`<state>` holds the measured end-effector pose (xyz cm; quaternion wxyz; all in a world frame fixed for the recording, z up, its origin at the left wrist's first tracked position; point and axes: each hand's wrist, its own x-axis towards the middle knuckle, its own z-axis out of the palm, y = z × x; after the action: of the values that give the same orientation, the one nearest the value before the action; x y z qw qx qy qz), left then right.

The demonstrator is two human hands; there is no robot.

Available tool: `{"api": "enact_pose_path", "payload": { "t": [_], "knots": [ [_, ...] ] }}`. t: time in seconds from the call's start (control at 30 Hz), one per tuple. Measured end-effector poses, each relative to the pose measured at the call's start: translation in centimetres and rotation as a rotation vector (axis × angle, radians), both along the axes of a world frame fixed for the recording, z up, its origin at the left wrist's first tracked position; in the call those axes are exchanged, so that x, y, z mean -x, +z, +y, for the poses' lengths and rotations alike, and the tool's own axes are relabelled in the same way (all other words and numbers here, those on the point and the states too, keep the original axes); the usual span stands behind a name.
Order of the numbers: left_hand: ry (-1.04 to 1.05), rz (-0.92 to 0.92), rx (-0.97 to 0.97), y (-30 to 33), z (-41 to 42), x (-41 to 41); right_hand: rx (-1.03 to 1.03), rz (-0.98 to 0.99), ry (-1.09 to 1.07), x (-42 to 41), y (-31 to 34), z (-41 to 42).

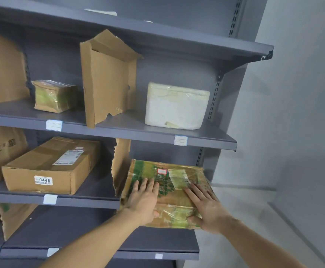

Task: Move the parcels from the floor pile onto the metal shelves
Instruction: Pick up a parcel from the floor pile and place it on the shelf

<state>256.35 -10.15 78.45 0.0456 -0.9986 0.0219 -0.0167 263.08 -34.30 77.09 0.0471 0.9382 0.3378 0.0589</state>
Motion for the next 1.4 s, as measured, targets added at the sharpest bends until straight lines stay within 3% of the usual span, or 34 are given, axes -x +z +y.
{"api": "enact_pose_path", "payload": {
  "t": [0.5,0.97,1.03,1.13,1.2,1.3,1.4],
  "knots": [
    [-0.002,-0.048,0.046,-3.1,3.5,-12.1,-0.013,0.041,-0.180,-10.2,-2.4,5.1],
    [0.016,-0.031,0.001,-4.0,4.1,-15.5,0.056,0.103,-0.329,-13.1,-2.4,6.9],
    [0.024,-0.016,0.005,-3.9,4.0,-15.7,-0.019,0.053,-0.364,-12.3,-3.0,7.0],
    [0.047,-0.015,0.031,-3.8,3.8,-15.9,-0.325,-0.085,-0.419,-7.8,-6.3,6.2],
    [0.072,-0.012,0.032,-3.9,3.5,-16.2,-0.459,-0.019,-0.454,-2.7,-10.4,4.7],
    [0.159,-0.005,0.022,-3.6,2.4,-15.8,-0.301,0.197,-0.563,4.9,-16.6,0.4],
    [0.065,-0.283,0.035,-4.4,-0.3,-14.3,-0.275,0.320,-0.731,9.0,-19.0,-4.4]
  ]
}}
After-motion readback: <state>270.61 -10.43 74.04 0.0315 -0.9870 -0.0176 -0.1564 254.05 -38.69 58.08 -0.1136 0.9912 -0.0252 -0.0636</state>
